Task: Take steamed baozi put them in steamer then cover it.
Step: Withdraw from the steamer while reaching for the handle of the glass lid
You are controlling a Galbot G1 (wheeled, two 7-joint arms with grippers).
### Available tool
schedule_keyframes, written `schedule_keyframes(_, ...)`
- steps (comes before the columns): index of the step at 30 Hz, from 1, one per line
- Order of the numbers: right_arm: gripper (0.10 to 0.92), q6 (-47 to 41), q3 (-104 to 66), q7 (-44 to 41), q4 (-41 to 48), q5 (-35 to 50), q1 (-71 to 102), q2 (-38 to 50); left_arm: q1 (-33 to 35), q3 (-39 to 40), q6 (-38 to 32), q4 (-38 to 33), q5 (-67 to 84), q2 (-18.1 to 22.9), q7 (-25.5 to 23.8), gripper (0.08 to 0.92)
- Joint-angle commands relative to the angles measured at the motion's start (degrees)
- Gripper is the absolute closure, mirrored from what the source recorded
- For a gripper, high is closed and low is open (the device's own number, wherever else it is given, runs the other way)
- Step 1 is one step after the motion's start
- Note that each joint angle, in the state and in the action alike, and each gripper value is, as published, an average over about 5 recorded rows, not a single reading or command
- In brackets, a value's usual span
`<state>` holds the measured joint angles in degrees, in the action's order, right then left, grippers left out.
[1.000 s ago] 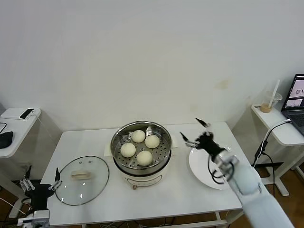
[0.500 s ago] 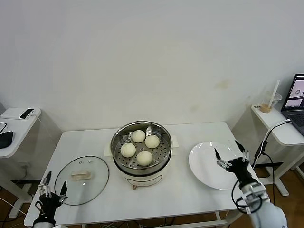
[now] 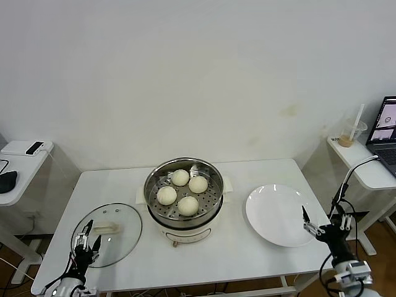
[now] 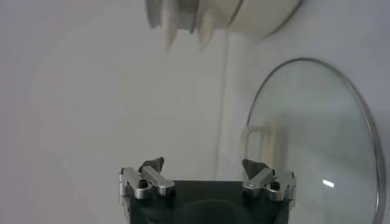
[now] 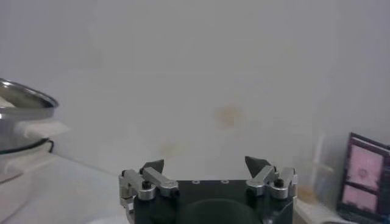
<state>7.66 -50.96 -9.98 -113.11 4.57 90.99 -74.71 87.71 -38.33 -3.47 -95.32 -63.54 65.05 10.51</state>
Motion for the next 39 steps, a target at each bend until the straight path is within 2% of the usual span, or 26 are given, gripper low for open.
schedule_keyframes(1, 0.203, 0.67, -2.49, 0.25, -0.97, -0.82, 3.48, -3.01, -7.04, 1.89, -0.40, 7.75, -3.59, -2.11, -0.22, 0.177)
schedule_keyframes(13, 0.203, 1.35, -1.89, 0.28, -0.77, -2.61, 4.85, -5.44, -13.56, 3.38, -0.38, 12.78, -3.17, -2.22, 0.12, 0.177)
schedule_keyframes(26, 0.203, 1.59, -2.36, 0.09, 0.69, -2.79, 4.85, -5.39, -17.38, 5.26, -0.15, 15.78, -3.40, -1.09, -0.09, 0.180)
schedule_keyframes(29, 0.203, 1.56, -2.25, 0.03, 0.99, -2.94, 4.63, -5.37, -17.29, 5.25, -0.15, 15.81, -3.26, -1.02, 0.04, 0.222)
schedule_keyframes(39, 0.203, 1.52, -0.36, -0.03, 1.59, -3.52, 3.53, -5.91, -15.78, 4.65, -0.04, 13.41, -2.93, -0.75, 0.02, 0.528)
